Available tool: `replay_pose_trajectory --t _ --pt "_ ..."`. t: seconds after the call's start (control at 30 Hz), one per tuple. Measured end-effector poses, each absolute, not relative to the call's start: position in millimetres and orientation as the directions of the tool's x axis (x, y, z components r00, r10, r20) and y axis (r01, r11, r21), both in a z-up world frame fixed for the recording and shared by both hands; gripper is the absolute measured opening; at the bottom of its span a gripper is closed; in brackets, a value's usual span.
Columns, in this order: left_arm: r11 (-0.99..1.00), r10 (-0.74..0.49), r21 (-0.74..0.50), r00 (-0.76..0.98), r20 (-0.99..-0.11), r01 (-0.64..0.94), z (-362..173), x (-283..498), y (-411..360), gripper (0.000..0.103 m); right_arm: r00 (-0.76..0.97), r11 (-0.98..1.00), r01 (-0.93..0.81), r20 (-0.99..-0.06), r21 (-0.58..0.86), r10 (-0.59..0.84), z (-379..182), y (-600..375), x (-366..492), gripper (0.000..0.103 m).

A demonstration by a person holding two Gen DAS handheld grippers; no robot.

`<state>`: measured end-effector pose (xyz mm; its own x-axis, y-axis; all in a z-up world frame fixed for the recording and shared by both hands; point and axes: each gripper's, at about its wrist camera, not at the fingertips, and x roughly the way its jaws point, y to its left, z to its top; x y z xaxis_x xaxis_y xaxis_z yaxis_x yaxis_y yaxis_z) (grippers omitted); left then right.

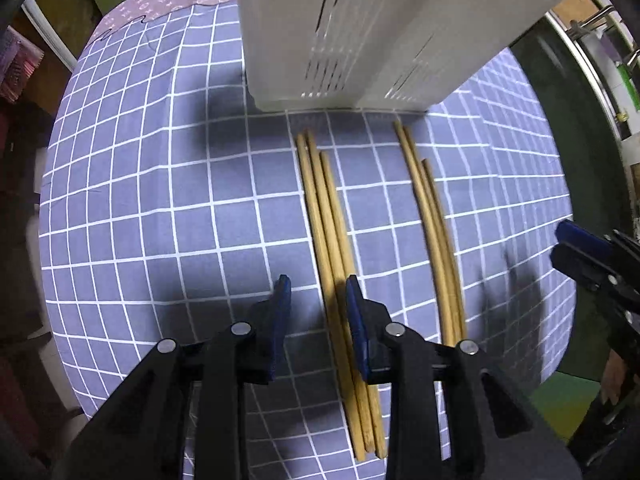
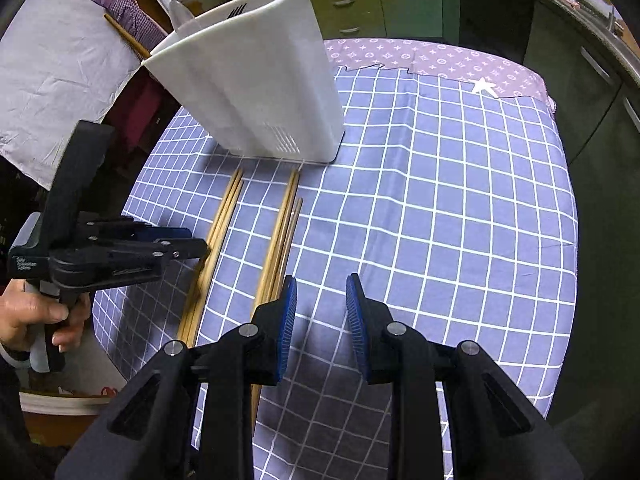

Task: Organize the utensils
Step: 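Move both tools back down to the remaining chopsticks on the cloth, then close the left tool on a chopstick while the right tool grasps another chopstick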

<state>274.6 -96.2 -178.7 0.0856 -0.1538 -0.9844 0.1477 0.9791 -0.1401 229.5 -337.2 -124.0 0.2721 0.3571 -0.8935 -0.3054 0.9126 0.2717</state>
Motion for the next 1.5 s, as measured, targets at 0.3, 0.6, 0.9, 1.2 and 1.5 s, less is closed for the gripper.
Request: replay_pose_trajectory --t 0.3,0.6,0.9,1.2,1.5 --pt "0.983 -0.134 -0.124 0.062 -0.989 0.133 -182.5 274.1 -100.7 0.027 0.256 0.906 -0.315 -0.894 0.282 0.367 -128.3 -327.7 232.4 0.034" --pt "0.985 -0.105 -0.097 0.051 -0.993 0.140 -187.4 271.5 -100.5 0.027 0.233 0.909 -0.321 -0.909 0.264 0.346 -136.5 -321.9 233.5 0.034" --pt "0.988 -0.088 -0.083 0.035 -0.995 0.134 -188.1 282.5 -108.7 0.019 0.198 0.907 -0.327 -0.919 0.267 0.342 -140.2 -318.4 232.3 0.035" --pt "0.987 -0.074 -0.071 0.012 -0.997 0.143 -190.5 294.8 -107.9 0.012 0.180 0.906 -0.334 -0.926 0.261 0.333 -144.0 -317.0 231.1 0.036" --pt "0.984 -0.108 -0.102 0.033 -0.994 0.148 -187.2 293.7 -108.8 0.007 0.173 0.909 -0.329 -0.930 0.257 0.326 -143.2 -313.1 235.8 0.036"
